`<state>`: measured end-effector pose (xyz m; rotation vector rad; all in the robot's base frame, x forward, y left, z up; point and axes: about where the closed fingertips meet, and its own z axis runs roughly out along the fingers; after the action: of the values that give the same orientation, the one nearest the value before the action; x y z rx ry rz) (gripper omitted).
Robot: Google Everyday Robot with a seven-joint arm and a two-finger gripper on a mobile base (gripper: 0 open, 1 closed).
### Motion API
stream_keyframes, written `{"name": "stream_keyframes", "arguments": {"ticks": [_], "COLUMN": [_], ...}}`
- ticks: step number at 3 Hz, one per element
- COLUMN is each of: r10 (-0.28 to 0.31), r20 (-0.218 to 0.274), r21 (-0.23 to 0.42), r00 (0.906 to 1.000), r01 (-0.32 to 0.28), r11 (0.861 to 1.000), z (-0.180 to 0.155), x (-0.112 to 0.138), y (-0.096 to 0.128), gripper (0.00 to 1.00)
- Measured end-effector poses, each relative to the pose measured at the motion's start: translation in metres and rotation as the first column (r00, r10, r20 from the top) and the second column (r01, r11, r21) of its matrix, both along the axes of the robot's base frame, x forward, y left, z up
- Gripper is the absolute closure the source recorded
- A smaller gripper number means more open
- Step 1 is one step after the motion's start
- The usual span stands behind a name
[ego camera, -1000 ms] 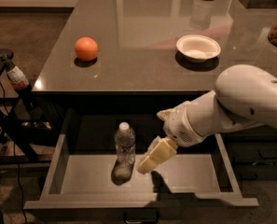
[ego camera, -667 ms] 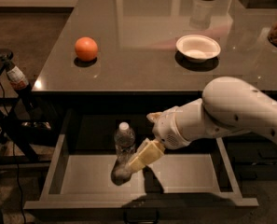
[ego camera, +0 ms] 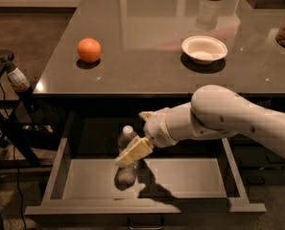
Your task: Pick water bottle from top drawer and place on counter
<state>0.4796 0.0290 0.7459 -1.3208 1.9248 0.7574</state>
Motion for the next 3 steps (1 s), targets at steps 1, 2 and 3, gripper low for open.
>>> {"name": "stream_keyframes", "arguments": {"ticks": [1, 2, 3], "r10": [-0.005, -0.007, -0.007], "r20": [-0.011, -0.014, -0.014], "r21": [0.046, 0.052, 0.052], "r00": [0.9999, 0.9999, 0.9999], "r01": [0.006, 0.007, 0.007], "r11": [0.999, 0.999, 0.999], "z": [-0.0090, -0.0112, -0.0112], "x": [0.0129, 0.0145, 0.0145], "y": [0.0132, 0.0145, 0.0145], "gripper": [0.00, 0.15, 0.37]}}
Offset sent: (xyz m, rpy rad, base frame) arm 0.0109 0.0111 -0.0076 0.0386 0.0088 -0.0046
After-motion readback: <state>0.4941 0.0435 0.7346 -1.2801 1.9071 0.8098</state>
